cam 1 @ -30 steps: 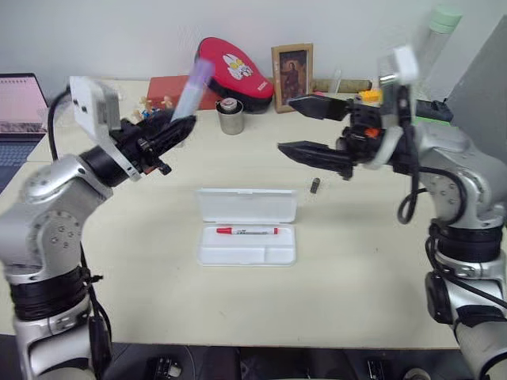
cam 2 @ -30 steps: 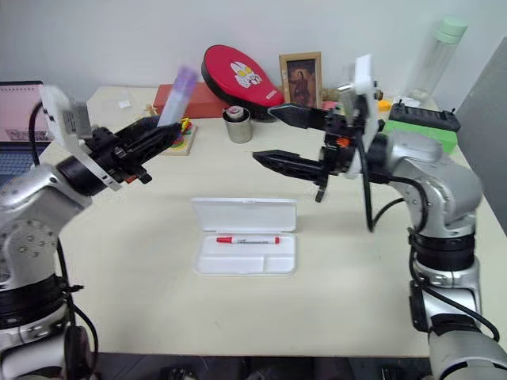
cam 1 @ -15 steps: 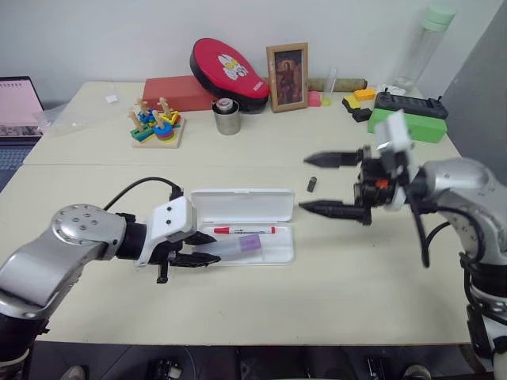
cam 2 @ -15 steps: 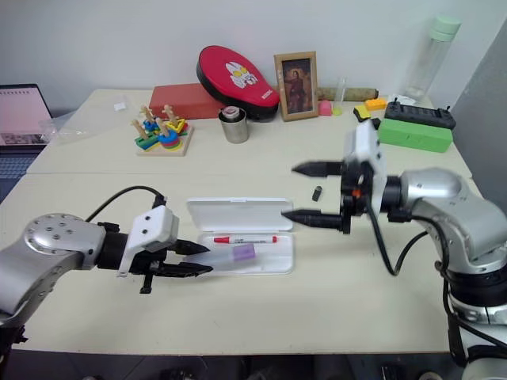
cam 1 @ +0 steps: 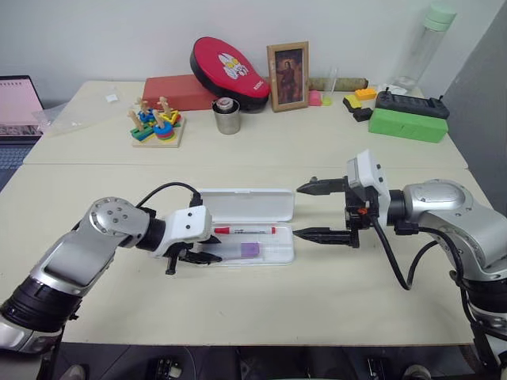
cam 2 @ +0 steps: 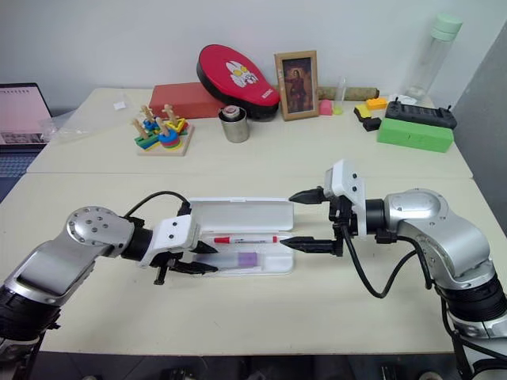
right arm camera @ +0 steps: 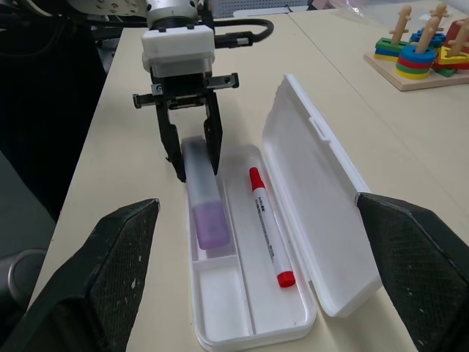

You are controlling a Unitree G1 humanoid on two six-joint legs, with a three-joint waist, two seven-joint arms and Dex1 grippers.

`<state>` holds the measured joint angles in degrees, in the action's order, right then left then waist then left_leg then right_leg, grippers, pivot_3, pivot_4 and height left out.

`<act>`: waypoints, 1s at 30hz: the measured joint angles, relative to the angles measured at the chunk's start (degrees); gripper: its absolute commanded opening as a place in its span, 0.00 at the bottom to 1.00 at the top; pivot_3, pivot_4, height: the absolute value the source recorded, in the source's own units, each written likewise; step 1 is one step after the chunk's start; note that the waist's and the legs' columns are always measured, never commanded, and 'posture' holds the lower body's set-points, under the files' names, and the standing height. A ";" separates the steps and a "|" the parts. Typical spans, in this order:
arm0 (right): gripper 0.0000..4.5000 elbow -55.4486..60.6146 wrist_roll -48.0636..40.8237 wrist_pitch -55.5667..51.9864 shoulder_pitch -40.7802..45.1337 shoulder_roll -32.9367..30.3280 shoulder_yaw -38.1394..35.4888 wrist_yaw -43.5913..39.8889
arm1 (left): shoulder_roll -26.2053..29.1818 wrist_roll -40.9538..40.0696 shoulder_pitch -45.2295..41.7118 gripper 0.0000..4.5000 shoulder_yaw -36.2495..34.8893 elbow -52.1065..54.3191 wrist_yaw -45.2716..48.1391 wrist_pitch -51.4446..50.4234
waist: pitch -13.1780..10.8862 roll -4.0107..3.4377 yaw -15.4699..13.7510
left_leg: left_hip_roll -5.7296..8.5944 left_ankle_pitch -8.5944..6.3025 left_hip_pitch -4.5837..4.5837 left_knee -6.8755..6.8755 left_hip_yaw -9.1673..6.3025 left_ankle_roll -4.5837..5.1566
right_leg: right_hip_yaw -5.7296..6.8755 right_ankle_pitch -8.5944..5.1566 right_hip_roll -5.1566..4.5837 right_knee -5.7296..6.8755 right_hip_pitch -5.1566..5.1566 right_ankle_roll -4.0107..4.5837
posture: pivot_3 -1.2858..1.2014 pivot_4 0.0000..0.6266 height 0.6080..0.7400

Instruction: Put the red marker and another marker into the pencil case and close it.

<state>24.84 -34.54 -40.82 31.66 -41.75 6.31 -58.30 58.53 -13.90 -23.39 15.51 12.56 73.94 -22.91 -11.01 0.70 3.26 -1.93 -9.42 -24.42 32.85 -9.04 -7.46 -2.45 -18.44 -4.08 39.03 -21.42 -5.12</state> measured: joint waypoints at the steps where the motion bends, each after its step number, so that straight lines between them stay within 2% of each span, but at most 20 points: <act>1: 1.00 0.15 -0.01 -0.03 -0.35 0.01 0.00 0.20 | -0.19 0.30 -0.12 0.26 0.13 -0.20 0.43 0.16 | 0.00 0.00 -0.02 | 0.00 0.00 0.00 0.00 0.00 0.00 | 0.00 0.00 0.00 0.00 0.00 0.00 | 0.52 0.24 1.00; 13: 1.00 1.33 -0.53 -0.86 -1.35 0.25 0.00 2.13 | -2.29 3.46 -1.92 0.26 0.47 -3.50 1.95 1.17 | 0.00 0.00 -0.02 | 0.00 0.00 0.00 0.05 -0.03 0.00 | 0.02 0.00 0.00 0.04 0.03 0.00 | 0.52 0.24 1.00; 14: 1.00 1.33 -0.53 -0.86 -1.38 0.26 0.00 2.14 | -2.47 3.55 -1.98 0.34 0.47 -3.50 2.00 1.14 | 0.00 0.00 -0.02 | 0.00 0.00 0.00 0.05 -0.03 0.00 | 0.02 0.00 0.00 0.04 0.03 0.00 | 0.52 0.24 1.00; 19: 1.00 1.33 -0.53 -0.86 -1.41 0.32 0.00 2.15 | -2.92 3.53 -1.98 0.57 0.47 -3.48 2.62 0.57 | 0.00 0.00 -0.01 | 0.00 0.00 0.00 0.05 -0.04 0.00 | 0.03 0.00 0.00 0.04 0.03 0.00 | 0.52 0.24 1.00; 24: 1.00 1.25 -0.56 -0.90 -1.40 1.04 -0.04 2.49 | -4.27 2.25 -1.90 0.74 0.12 -1.98 2.36 -1.65 | 0.00 0.00 -0.01 | 0.00 0.01 0.00 0.06 -0.04 0.00 | 0.03 0.00 0.00 0.04 0.04 0.00 | 0.52 0.24 1.00; 27: 1.00 0.52 -0.64 -1.00 -1.37 2.27 -0.61 3.73 | -5.66 -0.17 -1.66 0.88 -1.58 0.01 1.42 -3.23 | 0.01 0.01 0.00 | 0.00 0.01 0.00 0.08 -0.05 0.00 | 0.03 0.01 0.00 0.05 0.04 0.00 | 0.52 0.24 1.00; 28: 1.00 -1.27 -0.31 -1.12 -0.72 3.25 -1.30 5.82 | -7.41 -3.14 -1.58 0.88 -4.01 1.36 0.30 -5.38 | 0.01 0.01 0.01 | 0.00 0.01 0.00 0.11 -0.05 0.00 | 0.03 0.01 0.00 0.09 0.06 -0.01 | 0.52 0.24 1.00; 30: 1.00 -4.94 1.04 -2.43 1.52 5.14 -2.11 10.08 | -10.23 -7.69 -1.80 0.94 -7.66 3.07 -1.95 -8.71 | 0.01 0.01 0.11 | 0.00 0.01 0.01 0.18 -0.06 0.00 | 0.03 0.03 0.00 0.13 0.07 -0.03 | 0.52 0.24 1.00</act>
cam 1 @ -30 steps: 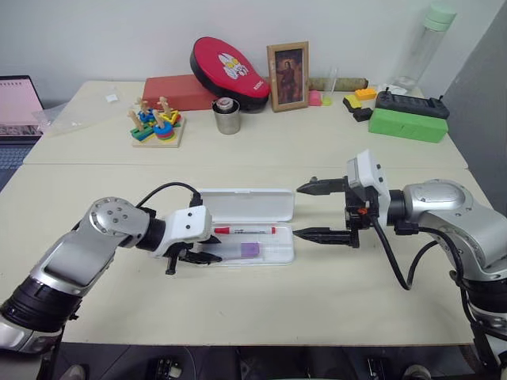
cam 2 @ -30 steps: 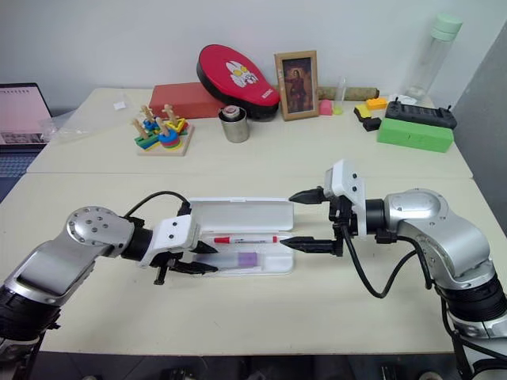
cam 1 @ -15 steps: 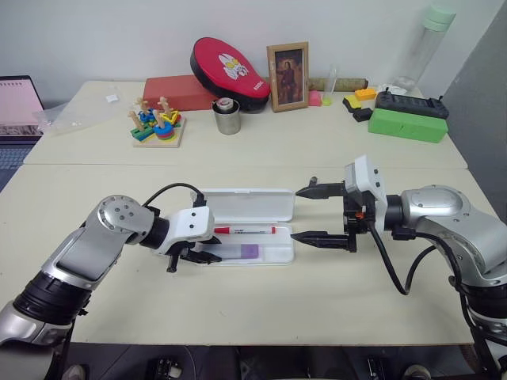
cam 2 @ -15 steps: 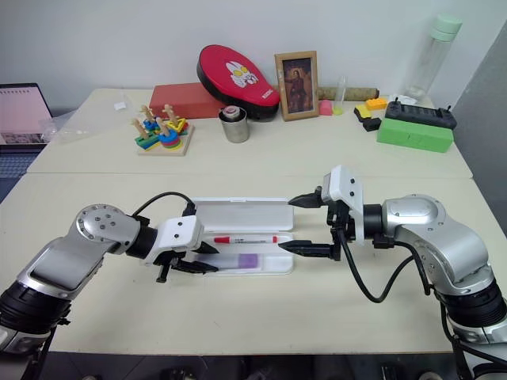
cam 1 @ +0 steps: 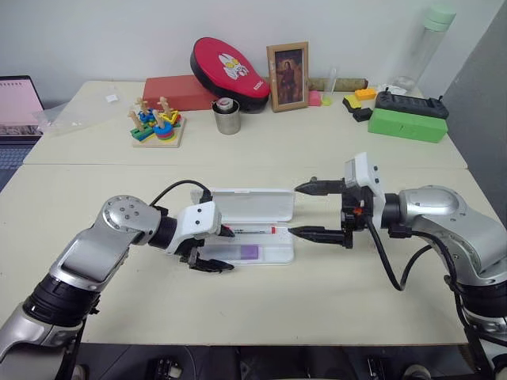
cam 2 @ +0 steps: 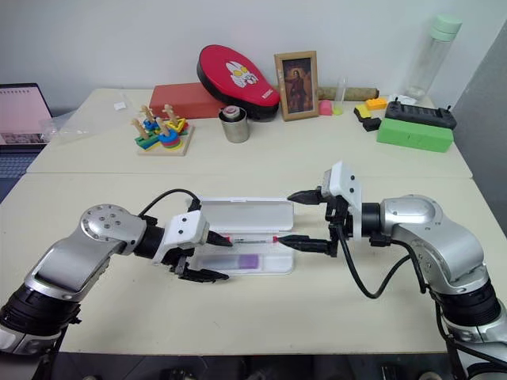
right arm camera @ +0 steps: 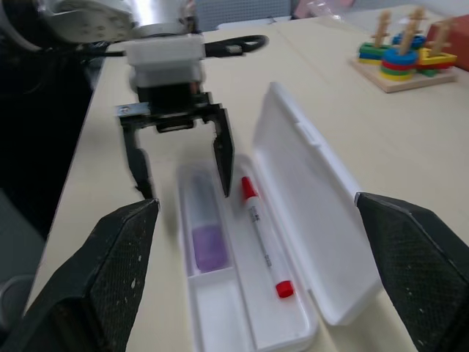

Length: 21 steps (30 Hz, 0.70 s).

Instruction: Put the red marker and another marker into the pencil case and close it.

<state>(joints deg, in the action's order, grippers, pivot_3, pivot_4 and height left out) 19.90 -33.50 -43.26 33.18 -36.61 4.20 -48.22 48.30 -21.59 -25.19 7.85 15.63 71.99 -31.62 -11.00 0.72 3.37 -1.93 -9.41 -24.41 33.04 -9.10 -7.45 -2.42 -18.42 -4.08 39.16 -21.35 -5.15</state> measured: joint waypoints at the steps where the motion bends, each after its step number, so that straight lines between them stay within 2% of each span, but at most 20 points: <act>1: 1.00 -4.04 2.03 -1.04 2.40 1.40 -0.90 4.09 | -2.80 -3.65 -0.96 0.98 -2.87 1.75 -2.19 -2.36 | 0.00 0.01 -0.03 | 0.00 0.01 0.00 0.04 0.00 0.00 | 0.00 0.02 0.00 0.04 0.00 -0.03 | 0.52 0.24 1.00; 5: 1.00 -14.51 7.87 -4.80 7.06 4.50 -4.03 16.79 | -7.99 -10.41 -4.27 0.99 -11.06 6.13 -11.26 -7.01 | 0.02 0.06 -0.08 | 0.00 0.03 0.08 0.00 -0.05 0.02 | 0.03 0.02 0.00 0.03 0.07 -0.03 | 0.52 0.24 1.00; 8: 1.00 -22.00 13.51 -6.65 8.84 10.77 -3.57 26.74 | -12.83 -12.61 -5.61 0.99 -15.27 5.57 -19.23 -8.41 | 0.03 0.06 0.20 | 0.00 0.04 0.06 0.00 -0.03 0.01 | 0.01 0.03 0.00 0.02 0.04 -0.01 | 0.52 0.24 1.00; 14: 1.00 -28.89 17.09 -7.81 9.43 21.89 -2.89 35.78 | -14.25 -11.57 -6.93 0.99 -15.92 3.41 -26.60 -8.09 | 0.03 0.05 0.89 | 0.01 0.06 0.05 -0.07 -0.02 -0.03 | 0.00 0.04 0.00 0.07 -0.01 0.00 | 0.52 0.24 1.00; 19: 1.00 -33.27 19.61 -7.35 10.27 25.65 -2.75 39.07 | -14.59 -11.77 -6.22 0.99 -14.38 3.75 -27.40 -8.04 | 0.03 0.05 1.10 | 0.01 0.05 0.06 -0.06 -0.03 0.00 | 0.02 0.04 0.00 0.13 -0.01 0.00 | 0.52 0.24 1.00; 21: 0.92 -34.87 21.60 -6.28 10.29 25.97 -1.27 39.69 | -14.65 -12.62 -6.24 1.00 -14.40 4.48 -27.45 -8.15 | 0.03 0.05 1.20 | 0.01 0.05 0.07 -0.06 -0.03 0.00 | 0.01 0.04 0.00 0.16 -0.01 0.00 | 0.52 0.24 1.00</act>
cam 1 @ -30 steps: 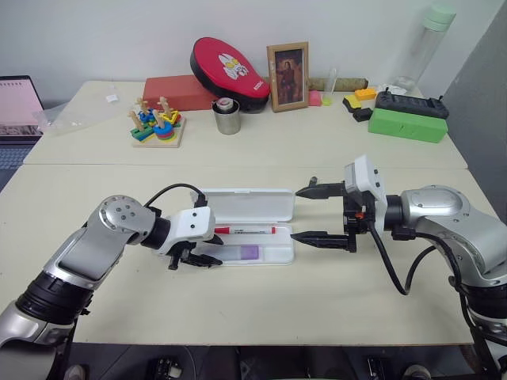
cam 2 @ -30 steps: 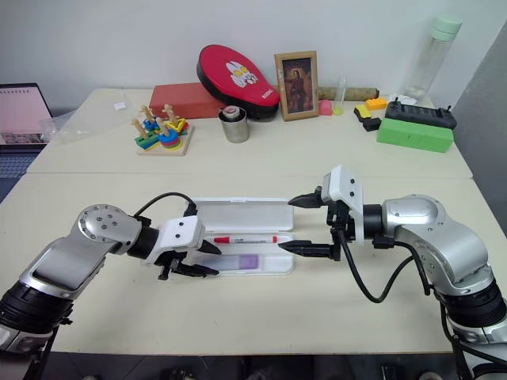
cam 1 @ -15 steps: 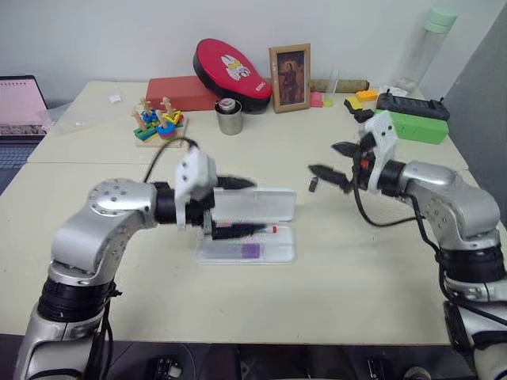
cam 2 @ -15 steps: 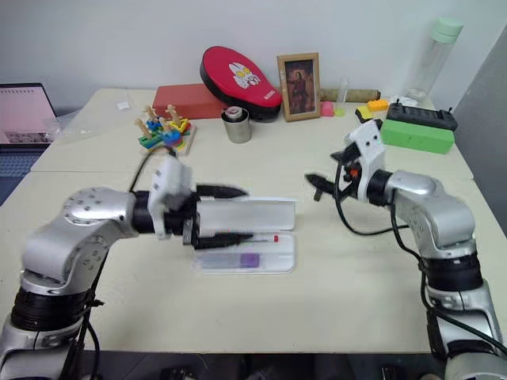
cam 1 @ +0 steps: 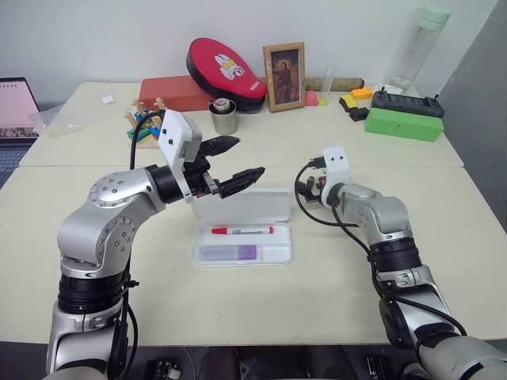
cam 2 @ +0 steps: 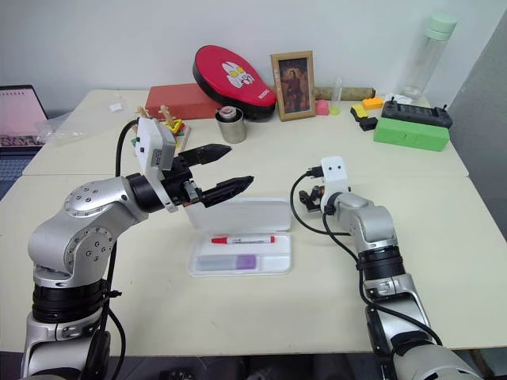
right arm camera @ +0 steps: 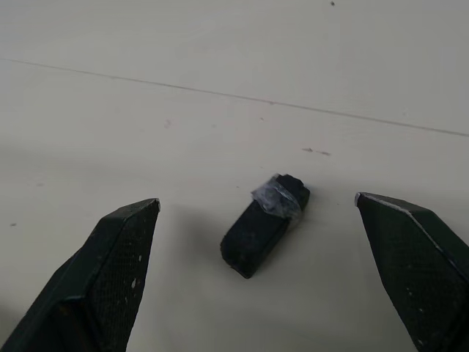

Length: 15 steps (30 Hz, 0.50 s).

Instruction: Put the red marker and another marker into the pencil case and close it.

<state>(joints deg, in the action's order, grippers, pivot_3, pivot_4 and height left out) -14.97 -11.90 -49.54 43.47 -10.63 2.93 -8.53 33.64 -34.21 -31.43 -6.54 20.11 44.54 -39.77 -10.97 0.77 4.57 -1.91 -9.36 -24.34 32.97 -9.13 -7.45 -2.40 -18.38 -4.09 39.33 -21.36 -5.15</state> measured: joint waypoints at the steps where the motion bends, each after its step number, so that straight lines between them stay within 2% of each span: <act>1: 0.89 -0.59 1.11 0.59 0.18 0.22 0.71 0.15 | 0.00 -0.35 0.00 1.00 0.00 0.05 -0.01 0.00 | 0.01 0.00 0.13 | 0.00 0.00 0.03 0.01 0.00 0.00 | -0.01 0.00 0.00 0.03 0.01 0.00 | 0.52 0.24 1.00; 3: 0.75 -1.24 2.41 1.57 0.22 0.39 1.20 0.44 | 0.00 -0.79 0.01 1.00 0.03 0.05 -0.03 -0.01 | 0.01 0.00 0.22 | 0.00 0.00 0.05 0.02 0.00 0.00 | -0.01 0.00 0.00 0.09 0.01 0.00 | 0.52 0.24 1.00; 4: 0.73 -1.25 2.91 1.67 0.22 0.42 1.39 0.59 | 0.01 -0.89 0.01 1.00 0.03 0.06 -0.04 -0.01 | 0.01 0.00 0.23 | 0.00 0.01 0.06 0.02 0.00 0.00 | -0.01 0.00 0.00 0.11 0.01 0.00 | 0.52 0.24 1.00; 8: 0.49 -1.03 4.15 1.72 0.21 0.80 2.29 0.33 | 0.02 -1.31 0.02 1.00 0.04 0.07 -0.13 -0.01 | 0.01 0.00 0.23 | 0.00 0.01 0.09 0.02 0.00 0.01 | -0.02 0.00 0.00 0.16 0.01 0.00 | 0.52 0.24 1.00; 10: 0.42 -0.95 4.26 1.72 0.19 0.84 2.54 0.03 | 0.07 -1.41 0.02 1.00 0.06 0.07 -0.13 -0.01 | 0.01 0.00 0.21 | 0.00 0.01 0.08 0.03 0.00 0.01 | -0.02 0.00 0.00 0.16 0.02 0.00 | 0.52 0.24 1.00; 15: 0.13 -0.85 4.98 1.89 0.17 0.70 2.81 -0.21 | 0.22 -1.42 0.01 1.00 0.79 0.07 -0.10 0.00 | 0.01 0.00 0.15 | 0.00 0.02 0.09 0.03 0.00 0.02 | -0.02 0.00 0.00 0.16 0.02 0.00 | 0.52 0.24 1.00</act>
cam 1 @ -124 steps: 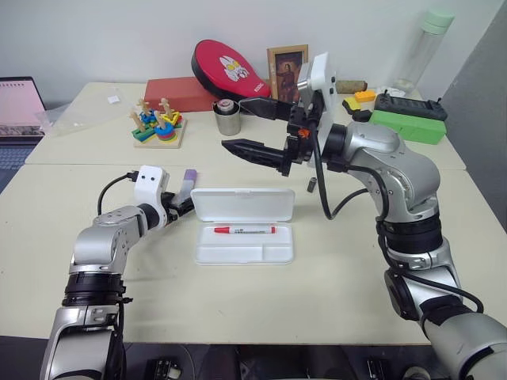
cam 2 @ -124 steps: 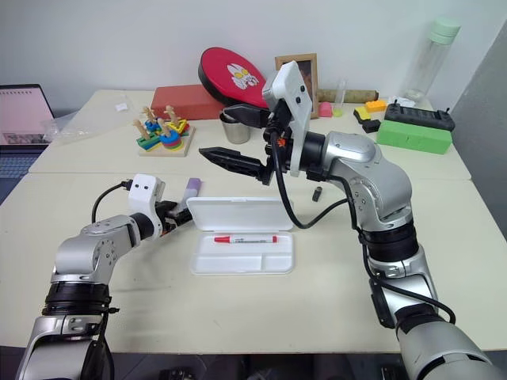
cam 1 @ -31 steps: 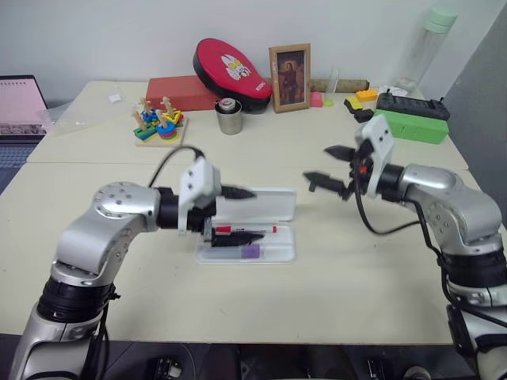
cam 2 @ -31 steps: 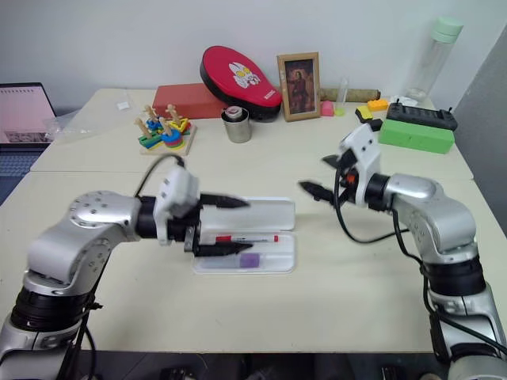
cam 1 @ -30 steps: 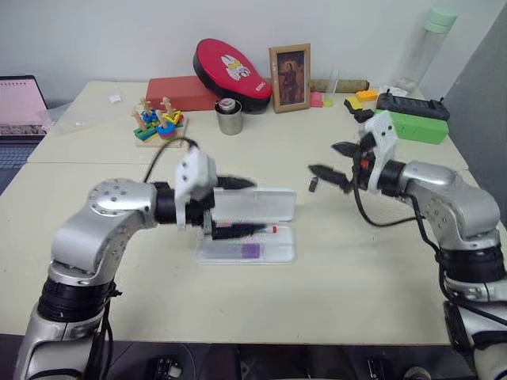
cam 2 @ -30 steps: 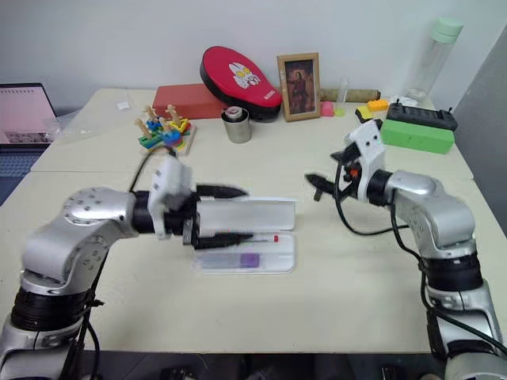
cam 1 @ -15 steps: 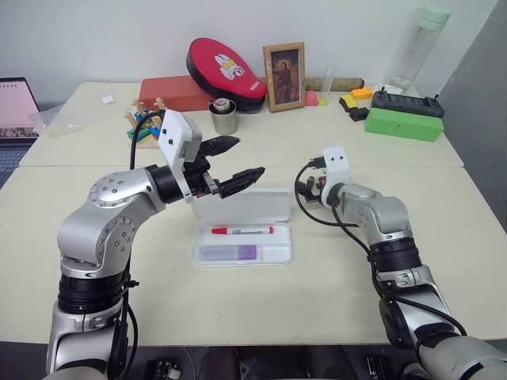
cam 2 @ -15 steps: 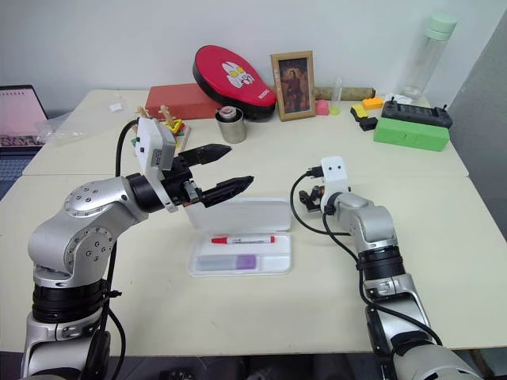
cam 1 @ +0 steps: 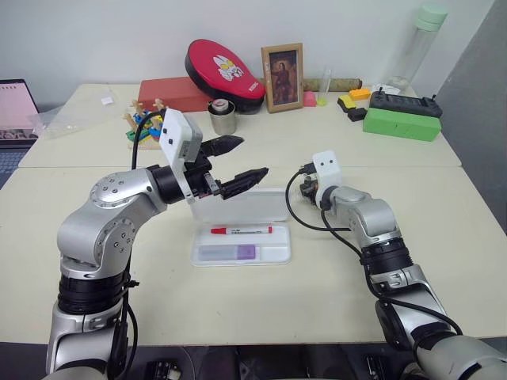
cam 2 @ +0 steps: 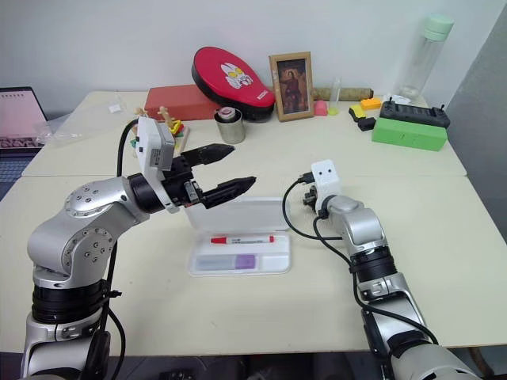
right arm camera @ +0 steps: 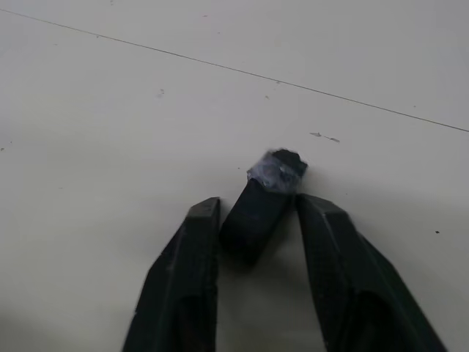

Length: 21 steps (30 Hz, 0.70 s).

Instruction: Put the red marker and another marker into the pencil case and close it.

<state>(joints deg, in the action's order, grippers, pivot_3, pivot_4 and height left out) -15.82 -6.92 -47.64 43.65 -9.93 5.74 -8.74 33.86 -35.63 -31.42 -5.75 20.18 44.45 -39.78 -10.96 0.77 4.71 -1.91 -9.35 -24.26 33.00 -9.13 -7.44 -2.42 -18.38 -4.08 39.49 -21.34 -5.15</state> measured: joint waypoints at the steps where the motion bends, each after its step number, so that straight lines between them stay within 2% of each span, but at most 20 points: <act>1: 0.08 0.00 0.12 0.09 0.00 -0.09 -0.03 0.01 | 0.05 0.00 0.00 1.00 0.13 0.00 0.01 0.00 | 0.00 0.00 0.00 | 0.00 0.00 0.00 0.00 0.00 0.00 | 0.00 0.00 0.00 0.00 0.00 0.00 | 0.52 0.24 1.00; 2: 0.06 0.00 0.33 0.15 0.00 -0.14 -0.10 0.04 | 0.14 0.00 0.00 1.00 0.27 0.00 0.03 0.01 | 0.00 0.00 0.00 | 0.00 0.00 0.00 0.00 0.00 0.00 | 0.00 0.00 0.00 0.00 0.00 0.00 | 0.52 0.24 1.00; 7: 0.06 0.00 1.08 2.53 -0.28 -1.01 -0.94 -0.63 | 0.57 0.06 0.11 1.00 0.48 0.00 0.13 0.20 | 0.00 0.00 0.03 | 0.00 0.00 0.00 0.00 0.01 0.00 | 0.00 0.00 0.00 -0.01 -0.01 0.00 | 0.52 0.24 1.00; 11: 0.06 2.28 -0.34 6.13 -0.40 -3.51 -2.55 -5.43 | 2.74 0.31 1.52 1.00 0.98 -0.01 1.81 0.52 | -0.01 -0.02 0.09 | 0.00 0.00 0.00 -0.03 0.02 0.01 | -0.02 0.00 0.00 -0.02 -0.03 0.00 | 0.52 0.24 1.00; 16: 0.06 15.69 -15.71 7.83 -1.80 -17.03 -9.78 -30.32 | 10.98 1.26 5.85 1.00 0.76 -0.78 9.46 2.79 | -0.07 -0.11 -0.25 | 0.00 -0.02 -0.05 -0.14 0.00 0.03 | 0.03 -0.02 0.00 -0.26 0.02 0.00 | 0.52 0.24 1.00; 19: 0.06 26.12 -23.55 7.64 -6.80 -23.53 -9.88 -43.26 | 15.56 1.22 8.95 1.00 0.94 -0.71 15.10 3.89 | -0.05 -0.08 -0.13 | 0.00 -0.03 -0.04 -0.17 0.00 0.04 | 0.03 -0.02 0.00 -0.43 0.09 0.00 | 0.52 0.24 1.00; 21: 0.06 29.23 -26.08 6.65 -9.75 -25.03 -8.48 -47.45 | 17.74 1.43 10.73 1.00 1.00 -0.84 17.95 4.37 | -0.07 -0.10 0.16 | 0.00 -0.03 -0.04 -0.15 0.05 0.05 | -0.03 -0.02 0.00 -0.37 0.04 0.00 | 0.52 0.24 1.00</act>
<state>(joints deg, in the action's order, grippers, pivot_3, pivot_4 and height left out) 13.41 -33.00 -40.99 33.89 -34.96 -2.74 -56.19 51.60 -34.20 -20.69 -4.76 19.34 62.40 -35.41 -11.03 0.66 4.87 -1.92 -9.38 -24.30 32.86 -9.08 -7.39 -2.45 -18.40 -4.09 39.13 -21.30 -5.14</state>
